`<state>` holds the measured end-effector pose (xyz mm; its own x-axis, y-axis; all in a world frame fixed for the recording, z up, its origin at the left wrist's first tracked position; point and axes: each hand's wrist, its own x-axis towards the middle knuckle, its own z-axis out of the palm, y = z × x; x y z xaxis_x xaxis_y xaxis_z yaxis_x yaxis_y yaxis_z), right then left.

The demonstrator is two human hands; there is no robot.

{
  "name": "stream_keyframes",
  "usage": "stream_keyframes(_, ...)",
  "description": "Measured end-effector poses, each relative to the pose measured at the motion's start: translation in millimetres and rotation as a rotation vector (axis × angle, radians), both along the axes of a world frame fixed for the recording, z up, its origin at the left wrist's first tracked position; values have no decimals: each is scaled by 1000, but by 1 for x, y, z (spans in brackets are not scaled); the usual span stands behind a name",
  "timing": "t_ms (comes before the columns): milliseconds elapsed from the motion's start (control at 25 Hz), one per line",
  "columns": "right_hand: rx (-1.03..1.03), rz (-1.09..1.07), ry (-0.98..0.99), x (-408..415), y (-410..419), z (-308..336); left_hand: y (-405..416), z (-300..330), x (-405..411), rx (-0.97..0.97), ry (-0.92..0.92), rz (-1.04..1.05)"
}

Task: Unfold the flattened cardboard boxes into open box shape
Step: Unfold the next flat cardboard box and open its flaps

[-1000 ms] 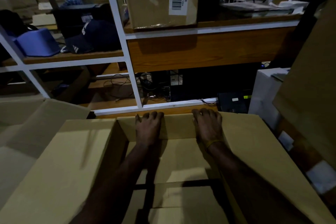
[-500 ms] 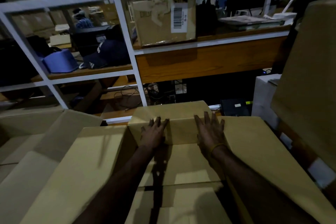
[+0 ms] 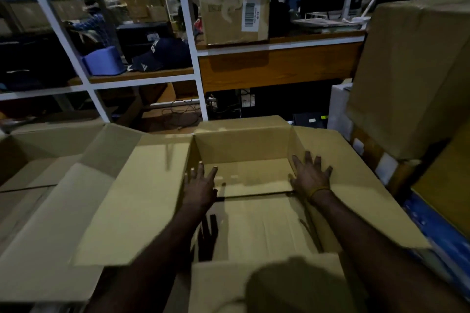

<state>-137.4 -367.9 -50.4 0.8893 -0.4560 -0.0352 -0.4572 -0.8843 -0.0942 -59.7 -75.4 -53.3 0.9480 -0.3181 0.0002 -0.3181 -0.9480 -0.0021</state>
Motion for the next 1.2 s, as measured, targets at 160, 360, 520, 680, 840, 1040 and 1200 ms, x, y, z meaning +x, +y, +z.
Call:
stream_keyframes(160, 67, -93, -40, -80, 36, 3, 29, -6, -78, -12, -66, 67)
stream_keyframes(360, 164, -134, -154, -166, 106, 5, 42, 7, -156, -210, 25, 129)
stream_keyframes(520, 272, -83, -206, -211, 154, 3, 48, 12, -209, -305, 32, 90)
stream_keyframes(680, 258, -167, -232, -242, 151, -5, 60, 6, -241, -281, 82, 138)
stream_keyframes(840, 347, -230, -320, -252, 129, -8, 71, 2, -253, -411, 131, 249)
stream_keyframes(1040, 390, -257, -388, -239, 114, -5, 66, 2, -245, -484, 46, 270)
stream_keyframes(1200, 483, -246, -470, -230, 92, -8, 60, -9, -244, -630, -73, 273)
